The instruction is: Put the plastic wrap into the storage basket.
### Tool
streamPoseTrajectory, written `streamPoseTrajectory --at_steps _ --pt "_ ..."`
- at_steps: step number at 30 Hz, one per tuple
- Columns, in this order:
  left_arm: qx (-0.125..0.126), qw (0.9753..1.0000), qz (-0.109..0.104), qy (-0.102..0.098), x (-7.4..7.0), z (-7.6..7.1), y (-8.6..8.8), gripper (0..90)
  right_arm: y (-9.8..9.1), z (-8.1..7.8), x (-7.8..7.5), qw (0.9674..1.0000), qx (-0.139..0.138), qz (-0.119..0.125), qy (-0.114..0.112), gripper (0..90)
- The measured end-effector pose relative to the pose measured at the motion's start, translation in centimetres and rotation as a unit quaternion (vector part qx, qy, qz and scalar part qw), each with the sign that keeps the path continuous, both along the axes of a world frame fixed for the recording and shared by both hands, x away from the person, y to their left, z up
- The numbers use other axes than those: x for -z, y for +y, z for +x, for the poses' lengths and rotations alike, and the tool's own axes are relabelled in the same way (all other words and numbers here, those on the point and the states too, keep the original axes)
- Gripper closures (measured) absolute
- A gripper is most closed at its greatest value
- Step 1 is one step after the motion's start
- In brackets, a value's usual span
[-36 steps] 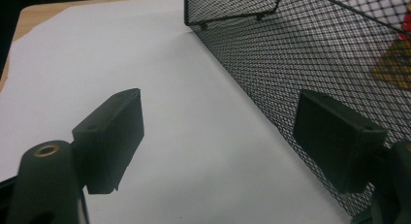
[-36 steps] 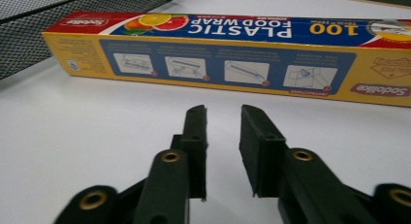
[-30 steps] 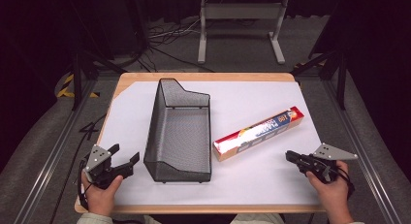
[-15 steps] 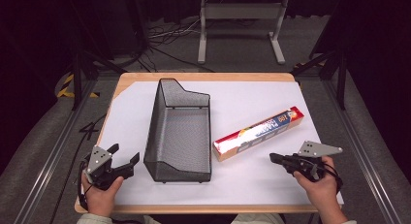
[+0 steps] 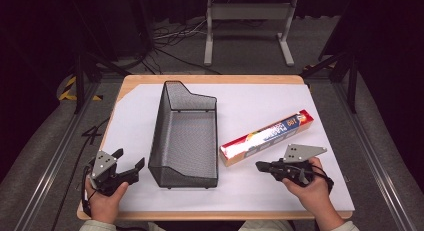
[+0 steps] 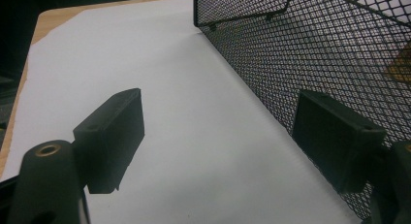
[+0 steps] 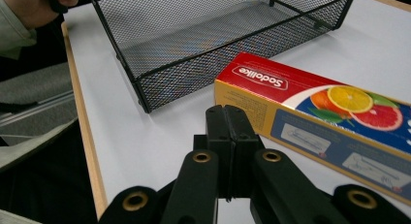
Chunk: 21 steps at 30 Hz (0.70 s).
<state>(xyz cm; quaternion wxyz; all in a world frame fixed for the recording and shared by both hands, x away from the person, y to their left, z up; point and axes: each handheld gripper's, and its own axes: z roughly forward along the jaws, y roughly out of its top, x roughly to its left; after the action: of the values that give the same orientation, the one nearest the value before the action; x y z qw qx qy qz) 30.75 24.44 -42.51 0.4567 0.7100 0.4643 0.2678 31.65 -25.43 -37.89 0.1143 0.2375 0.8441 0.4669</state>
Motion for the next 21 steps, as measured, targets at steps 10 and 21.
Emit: streamPoseTrajectory --at_steps 10,21 --pt "-0.001 1.0 0.004 0.002 0.1 -0.1 0.0 19.8 3.0 2.4 -0.4 0.9988 -0.022 -0.041 0.014 90.0" --pt "-0.003 1.0 -0.001 0.004 0.2 0.0 0.0 19.8 5.8 5.0 2.0 0.9936 -0.012 -0.101 0.049 90.0"
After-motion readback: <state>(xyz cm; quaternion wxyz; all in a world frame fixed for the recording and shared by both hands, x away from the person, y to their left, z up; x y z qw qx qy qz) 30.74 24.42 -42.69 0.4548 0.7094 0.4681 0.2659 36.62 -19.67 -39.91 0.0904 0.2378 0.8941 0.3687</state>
